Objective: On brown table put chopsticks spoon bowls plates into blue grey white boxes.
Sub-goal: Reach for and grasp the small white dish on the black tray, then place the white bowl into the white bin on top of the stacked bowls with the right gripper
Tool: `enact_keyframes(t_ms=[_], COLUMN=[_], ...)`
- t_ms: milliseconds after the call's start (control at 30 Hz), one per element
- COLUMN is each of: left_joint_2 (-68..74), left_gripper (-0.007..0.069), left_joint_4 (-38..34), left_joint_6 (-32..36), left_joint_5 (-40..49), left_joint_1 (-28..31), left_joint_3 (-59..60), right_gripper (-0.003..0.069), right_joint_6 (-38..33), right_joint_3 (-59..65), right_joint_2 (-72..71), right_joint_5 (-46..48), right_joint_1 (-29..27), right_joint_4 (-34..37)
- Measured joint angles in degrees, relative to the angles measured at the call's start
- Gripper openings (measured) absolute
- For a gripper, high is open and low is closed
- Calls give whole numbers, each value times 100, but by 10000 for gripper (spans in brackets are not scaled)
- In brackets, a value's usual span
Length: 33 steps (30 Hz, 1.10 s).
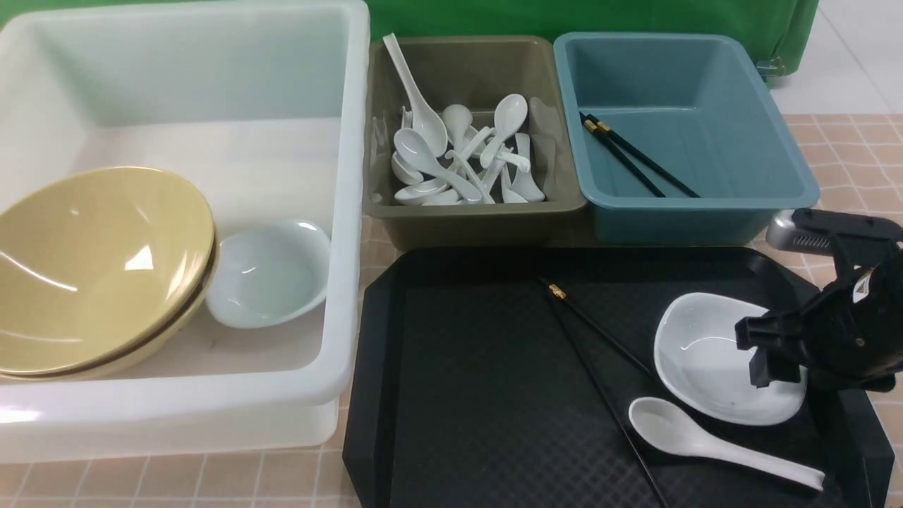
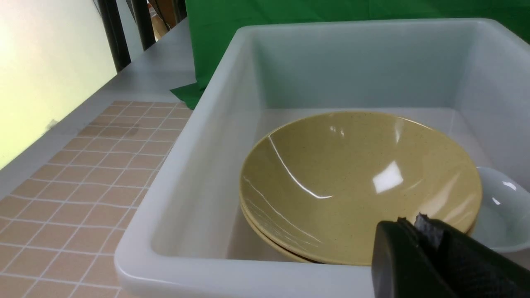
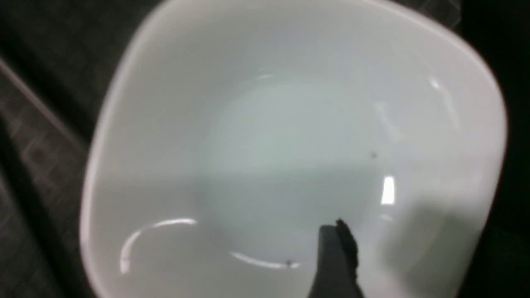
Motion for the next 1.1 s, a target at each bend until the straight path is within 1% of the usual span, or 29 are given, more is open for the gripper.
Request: enact_keyframes(t_ms=[200,267,300,333,367,400,433,467,600,667,700,767,800,833,867,900,1000,1033,1067,1100], left_joint_2=[0,0,0,0,0,0,0,0,0,0,0,0,0,0,0,0,0,0,0,0], left_gripper=[2,2,2,2,2,2,2,2,2,2,2,2,2,2,2,2,2,2,2,2], left_joint_4=[0,0,0,0,0,0,0,0,0,0,0,0,0,0,0,0,0,0,0,0], left_joint_6=[0,0,0,0,0,0,0,0,0,0,0,0,0,0,0,0,0,0,0,0], left_joint_5=[0,0,0,0,0,0,0,0,0,0,0,-7,-7,-7,-7,-12,-11,-11,-11,-11], left_joint_1=[0,0,0,0,0,0,0,0,0,-7,-7,-7,-7,-13,-13,-16,-16,-16,-16,-16], left_joint_3=[1,1,1,1,1,1,1,1,6,6,6,6,6,6,6,6,6,6,6,6], right_gripper=[452,419,391,385,316,264,237,188,97,71,70,70,70,70,70,70,70,70,70,70], right_joint_6=[103,24,-99,-99,-386,-589,-700,-859,-1165,-1333,-1347,-1436,-1444,-1544,-1545,-1563,-1619,-1633,-1706,-1760], right_joint_3=[-6,-6,-6,-6,-6,-6,-7,-27,-76,-172,-188,-550,-594,-1044,-1102,-1646,-2610,-2684,-3147,-3559], right_joint_2=[354,358,358,358,358,353,336,251,-274,-641,-677,-1089,-1108,-1179,-1179,-1075,-536,-482,-62,272], right_joint_5=[-429,-596,-667,-667,-742,-764,-799,-861,-812,-714,-714,-662,-663,-690,-691,-703,-678,-678,-570,-430], right_joint_1=[0,0,0,0,0,0,0,0,26,134,134,513,552,958,1008,1428,2190,2190,2487,2668], right_joint_4=[218,256,267,267,272,278,326,355,369,288,281,266,266,266,266,266,271,271,277,282])
